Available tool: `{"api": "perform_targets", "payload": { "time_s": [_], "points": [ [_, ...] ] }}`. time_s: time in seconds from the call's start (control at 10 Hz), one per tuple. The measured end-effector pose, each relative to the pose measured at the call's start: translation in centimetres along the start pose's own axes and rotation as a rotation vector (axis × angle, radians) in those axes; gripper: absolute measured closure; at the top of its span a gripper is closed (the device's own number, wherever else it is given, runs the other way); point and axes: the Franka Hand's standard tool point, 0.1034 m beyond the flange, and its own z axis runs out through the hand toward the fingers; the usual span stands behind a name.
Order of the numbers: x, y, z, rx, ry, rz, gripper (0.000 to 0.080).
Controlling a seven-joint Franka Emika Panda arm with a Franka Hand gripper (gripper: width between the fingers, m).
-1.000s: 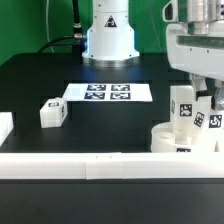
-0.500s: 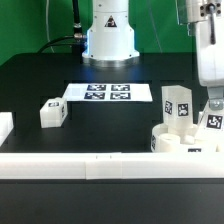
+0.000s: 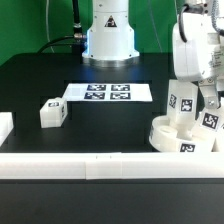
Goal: Assemble stool
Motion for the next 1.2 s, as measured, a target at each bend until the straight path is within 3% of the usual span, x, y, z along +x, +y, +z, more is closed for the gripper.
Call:
{"api": "perform_targets", "payload": {
  "time_s": [0.4, 0.5, 0.6, 0.7, 0.8, 1.0, 1.2],
  "points": [
    [0.0, 0.2, 0.0, 0.016, -0.012, 0.039, 0.0464],
    [0.0, 0.2, 0.0, 0.016, -0.012, 0.021, 0.0350],
    [0.1, -0.4, -0.8, 0.023, -0.020, -0.033, 0.0350],
    [0.6, -1.0, -2.5, 0.033, -0.036, -0.067, 0.0225],
    [1.4, -1.3, -4.0, 0.038, -0.047, -0.084, 0.0161],
    [2.5, -2.7, -6.4, 0.052, -0.063, -0.122, 0.0153],
    [2.7, -2.4, -6.2, 0.047, -0.058, -0.124, 0.0151]
  ]
}}
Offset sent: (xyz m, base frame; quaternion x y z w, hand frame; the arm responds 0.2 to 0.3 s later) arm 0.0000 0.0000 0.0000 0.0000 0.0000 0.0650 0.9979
